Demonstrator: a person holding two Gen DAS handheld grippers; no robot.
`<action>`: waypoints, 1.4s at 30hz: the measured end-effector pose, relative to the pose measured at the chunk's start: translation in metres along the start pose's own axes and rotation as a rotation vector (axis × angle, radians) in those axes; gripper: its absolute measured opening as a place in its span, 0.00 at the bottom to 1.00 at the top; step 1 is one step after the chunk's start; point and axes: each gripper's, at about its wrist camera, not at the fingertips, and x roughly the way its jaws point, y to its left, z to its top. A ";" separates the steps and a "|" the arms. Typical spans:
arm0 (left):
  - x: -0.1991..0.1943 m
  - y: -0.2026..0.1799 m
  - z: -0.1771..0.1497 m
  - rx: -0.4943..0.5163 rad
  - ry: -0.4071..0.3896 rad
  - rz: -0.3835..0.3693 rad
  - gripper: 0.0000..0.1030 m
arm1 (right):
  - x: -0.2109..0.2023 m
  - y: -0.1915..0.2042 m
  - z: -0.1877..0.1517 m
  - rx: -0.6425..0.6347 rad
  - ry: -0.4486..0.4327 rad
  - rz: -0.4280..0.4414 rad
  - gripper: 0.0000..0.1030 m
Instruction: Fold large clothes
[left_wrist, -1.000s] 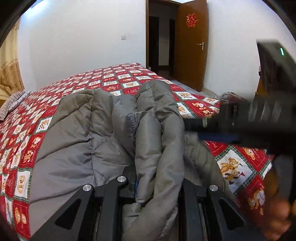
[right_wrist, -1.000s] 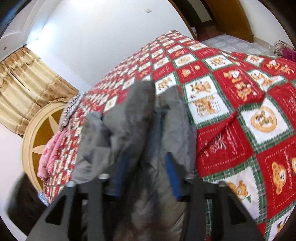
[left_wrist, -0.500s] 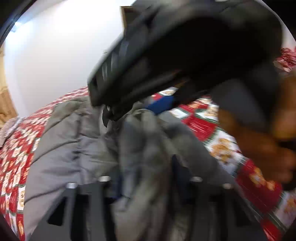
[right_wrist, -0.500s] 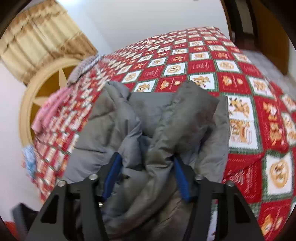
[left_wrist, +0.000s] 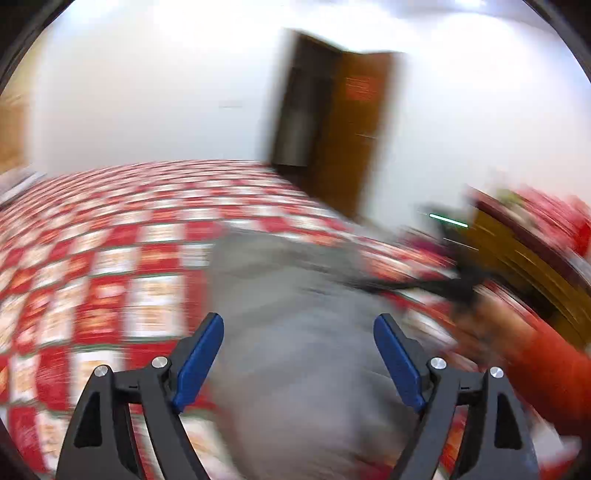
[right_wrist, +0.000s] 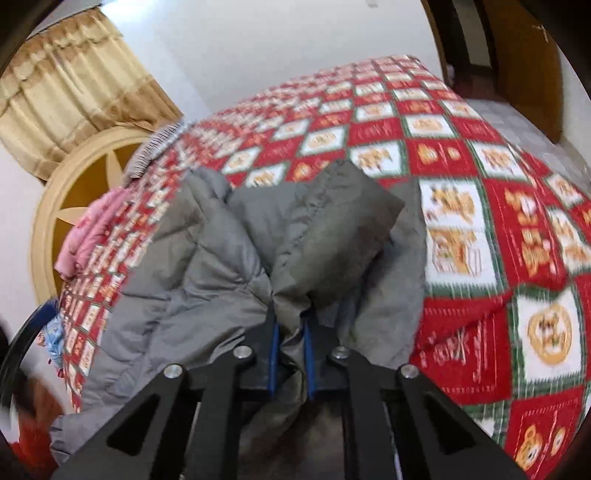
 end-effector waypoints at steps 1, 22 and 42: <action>0.015 0.021 0.004 -0.056 0.007 0.050 0.81 | -0.002 0.004 0.004 -0.023 -0.012 0.002 0.12; 0.186 -0.083 0.005 0.154 0.215 0.219 0.82 | 0.009 -0.088 -0.009 0.156 0.051 -0.057 0.15; 0.180 -0.065 0.015 0.156 0.217 0.246 0.83 | 0.029 -0.067 0.003 0.356 -0.003 -0.548 0.32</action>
